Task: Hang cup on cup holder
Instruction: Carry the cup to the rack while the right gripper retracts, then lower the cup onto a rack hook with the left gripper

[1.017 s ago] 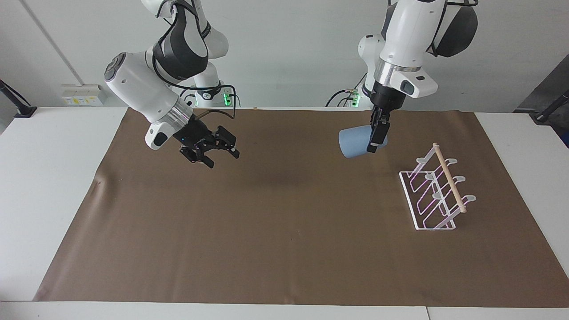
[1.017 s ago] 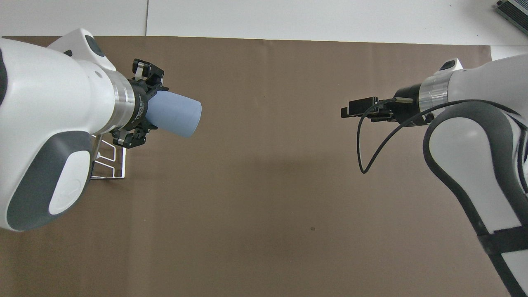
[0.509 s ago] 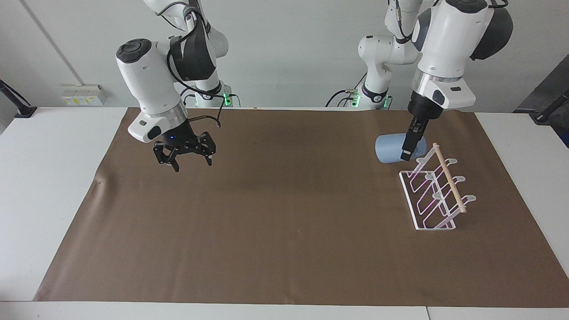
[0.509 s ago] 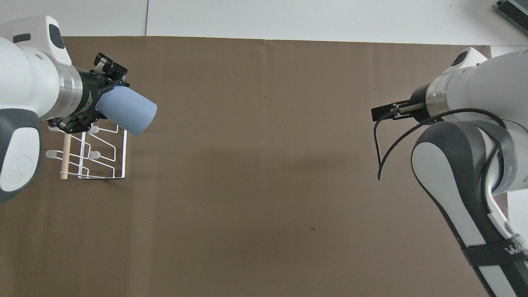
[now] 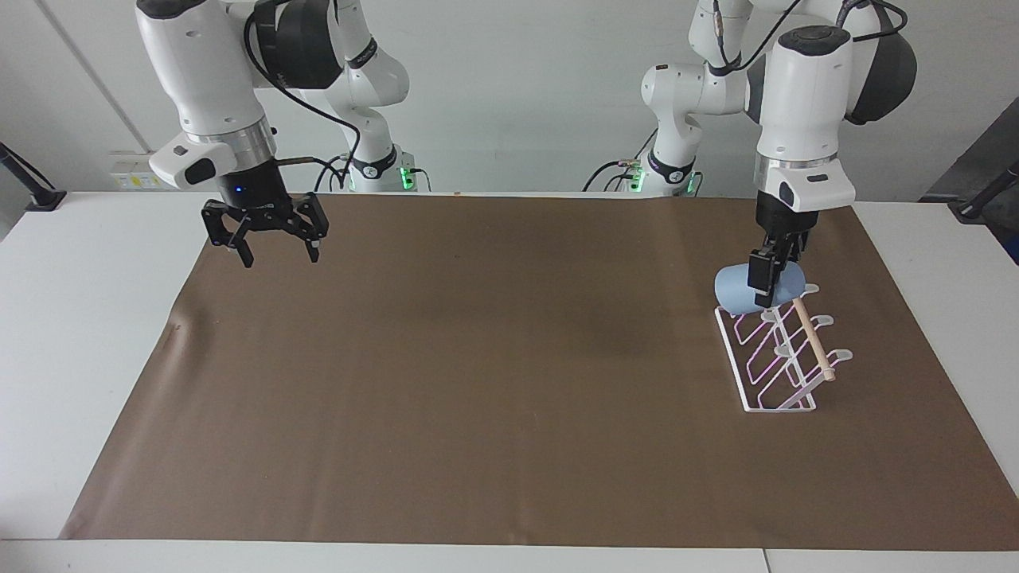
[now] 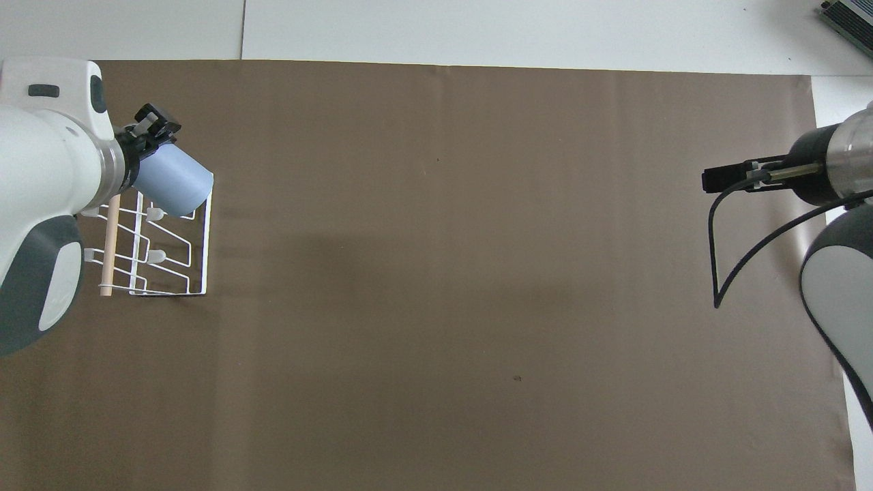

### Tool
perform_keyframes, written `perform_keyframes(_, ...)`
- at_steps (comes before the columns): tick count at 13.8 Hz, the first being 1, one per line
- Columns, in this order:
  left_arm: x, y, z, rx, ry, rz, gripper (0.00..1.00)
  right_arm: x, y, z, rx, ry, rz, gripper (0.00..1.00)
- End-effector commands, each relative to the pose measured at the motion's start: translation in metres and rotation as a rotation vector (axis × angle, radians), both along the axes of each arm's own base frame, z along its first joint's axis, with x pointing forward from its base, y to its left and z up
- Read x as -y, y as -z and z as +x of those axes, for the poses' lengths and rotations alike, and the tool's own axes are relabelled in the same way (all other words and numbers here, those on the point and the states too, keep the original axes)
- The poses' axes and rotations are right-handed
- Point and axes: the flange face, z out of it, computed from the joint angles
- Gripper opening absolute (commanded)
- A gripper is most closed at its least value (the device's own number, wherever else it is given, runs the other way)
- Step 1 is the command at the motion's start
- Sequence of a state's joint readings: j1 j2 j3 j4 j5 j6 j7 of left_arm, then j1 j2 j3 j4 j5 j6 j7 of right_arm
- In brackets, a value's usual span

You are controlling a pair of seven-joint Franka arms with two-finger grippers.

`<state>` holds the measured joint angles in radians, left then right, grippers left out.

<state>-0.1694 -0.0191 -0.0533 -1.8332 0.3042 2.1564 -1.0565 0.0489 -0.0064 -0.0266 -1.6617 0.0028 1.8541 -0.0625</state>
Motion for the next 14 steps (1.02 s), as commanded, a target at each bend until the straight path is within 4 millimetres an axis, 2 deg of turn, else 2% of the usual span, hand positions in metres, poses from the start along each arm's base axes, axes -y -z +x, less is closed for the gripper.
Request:
perform_keyframes(1, -0.021, 0.007, 0.002, 0.049, 0.028, 0.067, 0.00, 0.004, -0.027, -0.009, -0.038, 0.079, -0.016, 1.00)
perform_keyframes(2, -0.029, 0.018, 0.010, 0.053, 0.033, 0.099, 0.00, 0.006, -0.033, -0.013, -0.058, 0.108, -0.013, 1.00)
perform_keyframes(3, -0.029, 0.021, 0.014, 0.066, 0.044, 0.110, 0.00, 0.010, -0.035, -0.016, -0.077, 0.118, -0.013, 1.00)
perform_keyframes(6, -0.040, 0.040, 0.028, 0.081, 0.076, 0.171, 0.00, 0.033, -0.037, -0.028, -0.147, 0.214, 0.009, 1.00)
perform_keyframes(8, -0.038, 0.052, 0.034, 0.087, 0.099, 0.187, 0.00, 0.035, -0.042, -0.035, -0.163, 0.283, 0.019, 1.00)
perform_keyframes(11, -0.044, 0.066, 0.042, 0.099, 0.115, 0.206, 0.00, 0.040, -0.034, -0.043, -0.178, 0.294, 0.017, 1.00)
perform_keyframes(14, -0.043, 0.081, 0.039, 0.100, 0.143, 0.226, 0.00, 0.043, -0.032, -0.045, -0.179, 0.273, 0.015, 1.00)
